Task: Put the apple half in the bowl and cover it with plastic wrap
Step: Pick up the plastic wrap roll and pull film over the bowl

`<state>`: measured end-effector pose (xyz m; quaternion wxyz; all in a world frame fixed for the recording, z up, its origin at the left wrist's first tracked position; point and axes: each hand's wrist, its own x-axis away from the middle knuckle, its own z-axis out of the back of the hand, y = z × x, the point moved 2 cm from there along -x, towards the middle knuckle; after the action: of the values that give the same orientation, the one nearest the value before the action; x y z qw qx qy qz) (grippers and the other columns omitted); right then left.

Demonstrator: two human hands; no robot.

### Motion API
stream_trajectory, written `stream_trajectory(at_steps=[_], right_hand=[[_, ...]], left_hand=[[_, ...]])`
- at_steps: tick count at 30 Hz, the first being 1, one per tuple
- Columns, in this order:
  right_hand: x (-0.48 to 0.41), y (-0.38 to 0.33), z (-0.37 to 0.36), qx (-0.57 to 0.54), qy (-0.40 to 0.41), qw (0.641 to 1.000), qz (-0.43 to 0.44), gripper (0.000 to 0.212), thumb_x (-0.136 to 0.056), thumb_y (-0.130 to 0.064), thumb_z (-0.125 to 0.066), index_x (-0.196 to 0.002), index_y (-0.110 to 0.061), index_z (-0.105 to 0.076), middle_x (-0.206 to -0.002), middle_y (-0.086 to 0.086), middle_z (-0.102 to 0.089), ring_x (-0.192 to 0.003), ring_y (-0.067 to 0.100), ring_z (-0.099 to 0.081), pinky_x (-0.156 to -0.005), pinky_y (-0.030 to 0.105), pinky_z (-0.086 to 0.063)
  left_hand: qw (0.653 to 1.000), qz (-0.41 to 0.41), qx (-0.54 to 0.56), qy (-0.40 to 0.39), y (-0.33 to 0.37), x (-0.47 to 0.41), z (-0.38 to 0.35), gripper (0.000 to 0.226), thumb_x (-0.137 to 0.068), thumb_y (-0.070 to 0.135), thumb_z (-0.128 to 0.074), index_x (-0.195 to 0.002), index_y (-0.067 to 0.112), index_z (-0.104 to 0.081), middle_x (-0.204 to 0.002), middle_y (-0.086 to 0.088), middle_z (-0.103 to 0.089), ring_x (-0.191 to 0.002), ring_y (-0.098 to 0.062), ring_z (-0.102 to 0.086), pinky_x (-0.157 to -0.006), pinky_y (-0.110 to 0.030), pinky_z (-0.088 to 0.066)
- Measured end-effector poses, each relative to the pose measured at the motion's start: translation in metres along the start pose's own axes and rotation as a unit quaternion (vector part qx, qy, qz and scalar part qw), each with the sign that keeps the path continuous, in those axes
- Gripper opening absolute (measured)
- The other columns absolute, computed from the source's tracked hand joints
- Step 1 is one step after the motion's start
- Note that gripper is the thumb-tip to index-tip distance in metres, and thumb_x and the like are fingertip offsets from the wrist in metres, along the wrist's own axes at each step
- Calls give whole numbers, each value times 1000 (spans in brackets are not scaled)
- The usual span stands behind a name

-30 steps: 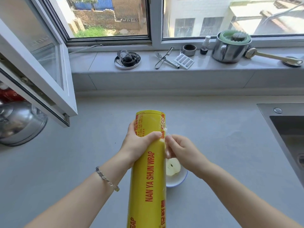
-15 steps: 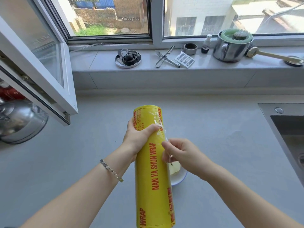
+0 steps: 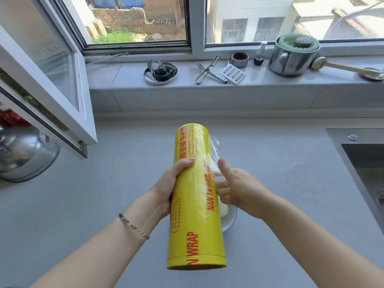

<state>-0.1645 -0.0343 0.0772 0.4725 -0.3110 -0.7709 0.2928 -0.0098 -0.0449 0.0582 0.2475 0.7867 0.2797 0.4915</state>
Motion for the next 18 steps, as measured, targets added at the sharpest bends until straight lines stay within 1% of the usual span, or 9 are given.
stream_trajectory(at_steps=[2,3,6,8,11,13,15,17,18], right_hand=[[2,5,6,93,-34,995,-2,27,-70,-37,-65,-75,-13,-54,-54,-4,-41,-44,5,-35,-43,13,-35],[3,7,9,135,-39,990,6,23,-70,-33,-69,-72,-13,-58,-58,-2,-44,-48,7,-38,-49,15,-38],[4,10,12,187,-28,982,29,15,-85,-21,-58,-72,-15,-56,-65,-2,-56,-58,7,-51,-67,21,-49],[4,13,11,156,-32,987,36,17,-92,-20,-47,-76,-15,-49,-62,-5,-57,-59,6,-56,-73,23,-52],[5,20,7,95,-26,995,28,14,-95,-23,-39,-84,-14,-41,-49,-10,-49,-46,5,-49,-59,18,-47],[6,23,6,50,-25,998,11,15,-95,-27,-39,-86,-15,-41,-58,-4,-42,-40,5,-42,-50,16,-42],[8,24,5,17,-42,999,-13,20,-89,-34,-46,-88,-15,-44,-63,0,-37,-39,6,-37,-48,17,-41],[11,22,7,63,-70,995,-15,20,-79,-35,-57,-81,-16,-54,-57,-5,-44,-41,5,-39,-52,21,-41],[14,20,7,111,-85,990,-12,12,-78,-31,-61,-74,-20,-60,-54,-10,-50,-43,4,-43,-53,21,-42]], left_hand=[[1000,12,-16,6,1,-3,5,62,-65,46,-62,-115,11,-58,-90,-15,-72,-72,-28,-69,-65,-37,-57],[1000,19,-23,6,2,-5,7,62,-64,46,-62,-115,11,-58,-92,-16,-72,-73,-29,-69,-66,-38,-57],[999,25,-41,17,2,-8,11,60,-63,47,-63,-112,12,-59,-97,-17,-71,-78,-31,-68,-71,-39,-57],[998,19,-45,24,1,-12,13,63,-62,47,-66,-114,12,-58,-103,-19,-69,-84,-32,-67,-77,-42,-56],[998,7,-50,29,-1,-16,13,70,-59,48,-68,-118,13,-57,-109,-20,-68,-87,-33,-67,-78,-43,-55],[998,-2,-60,34,-2,-18,12,66,-62,47,-66,-118,14,-57,-110,-19,-68,-89,-33,-67,-79,-43,-56],[997,-6,-63,34,-2,-18,11,62,-64,46,-64,-117,14,-57,-111,-20,-68,-91,-34,-67,-78,-43,-56],[998,-12,-62,30,-2,-19,9,60,-65,46,-64,-116,15,-57,-112,-20,-68,-91,-34,-67,-75,-42,-57],[998,-14,-61,31,-1,-19,9,60,-64,46,-64,-116,16,-57,-111,-19,-68,-91,-34,-68,-74,-42,-57]])
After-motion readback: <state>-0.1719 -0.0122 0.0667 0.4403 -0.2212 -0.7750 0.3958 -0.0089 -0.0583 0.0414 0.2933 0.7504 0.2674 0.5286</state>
